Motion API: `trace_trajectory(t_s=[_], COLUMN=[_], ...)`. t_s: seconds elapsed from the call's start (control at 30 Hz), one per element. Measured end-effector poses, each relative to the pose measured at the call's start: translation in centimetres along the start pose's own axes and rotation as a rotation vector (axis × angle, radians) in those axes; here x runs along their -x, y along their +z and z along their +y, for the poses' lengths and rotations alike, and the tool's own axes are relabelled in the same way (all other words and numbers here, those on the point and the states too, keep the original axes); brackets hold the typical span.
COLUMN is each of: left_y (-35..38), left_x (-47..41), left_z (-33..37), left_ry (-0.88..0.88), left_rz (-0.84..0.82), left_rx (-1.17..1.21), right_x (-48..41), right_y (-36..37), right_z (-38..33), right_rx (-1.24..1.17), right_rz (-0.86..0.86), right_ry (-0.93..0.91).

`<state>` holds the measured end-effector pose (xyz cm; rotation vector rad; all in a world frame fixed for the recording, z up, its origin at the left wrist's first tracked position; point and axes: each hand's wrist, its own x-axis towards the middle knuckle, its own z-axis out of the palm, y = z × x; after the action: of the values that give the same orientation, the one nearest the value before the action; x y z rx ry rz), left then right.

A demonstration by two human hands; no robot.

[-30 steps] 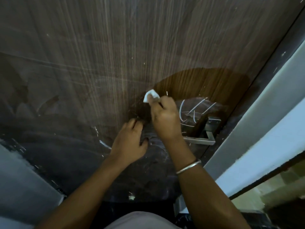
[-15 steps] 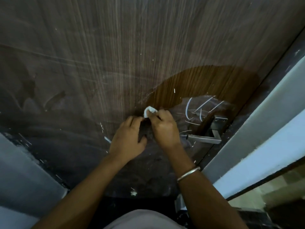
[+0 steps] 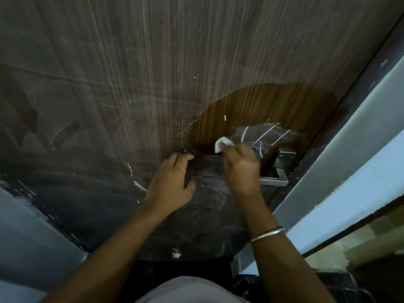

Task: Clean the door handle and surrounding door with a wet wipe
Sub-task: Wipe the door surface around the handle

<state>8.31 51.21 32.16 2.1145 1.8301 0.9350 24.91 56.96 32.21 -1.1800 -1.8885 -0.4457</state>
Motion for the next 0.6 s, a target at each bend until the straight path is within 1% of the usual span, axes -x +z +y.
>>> trace_trajectory(t_s=[0.07, 0.1, 0.13, 0.17, 0.23, 0.3, 0.37, 0.43, 0.5, 0.53, 0.6], left_y=[0.1, 0.2, 0.3, 0.5, 0.9, 1.0, 1.0, 1.0, 1.2, 1.3, 1.6], left_x=[0.1, 0.1, 0.1, 0.0, -0.2, -0.3, -0.5, -0.7, -0.8, -0.9, -1.0], left_z=[-0.1, 0.0, 0.2, 0.4, 1.0, 1.3, 1.3, 1.1, 1.1, 1.4, 2.1], left_ry=[-0.013, -0.015, -0.012, -0.001, 0.035, 0.057, 0.060, 0.057, 0.048, 0.044, 0.057], left_rz=[0.006, 0.008, 0.007, 0.006, 0.001, 0.004, 0.019, 0.032, 0.035, 0.030, 0.011], left_rx=[0.009, 0.015, 0.022, 0.025, 0.012, 0.007, 0.016, 0.012, 0.003, 0.002, 0.003], right_x=[-1.0, -1.5, -1.8, -1.8, -0.7, 0.2, 0.1, -0.6, -1.5, -1.7, -1.1], right_y=[-1.4, -1.7, -1.7, -1.3, -0.3, -0.1, -0.9, -2.2, -2.7, -2.5, -1.6], right_z=[1.6, 2.1, 2.2, 1.9, 1.2, 1.4, 2.5, 3.6, 3.9, 3.6, 2.8], right_rx=[-0.024, -0.037, -0.044, -0.036, -0.006, -0.008, -0.041, -0.089, -0.126, -0.122, -0.068], right_rz=[0.141, 0.190, 0.203, 0.186, 0.090, 0.036, 0.112, 0.246, 0.317, 0.300, 0.188], right_ry=[0.115, 0.140, 0.137, 0.104, 0.013, 0.001, 0.088, 0.219, 0.264, 0.242, 0.138])
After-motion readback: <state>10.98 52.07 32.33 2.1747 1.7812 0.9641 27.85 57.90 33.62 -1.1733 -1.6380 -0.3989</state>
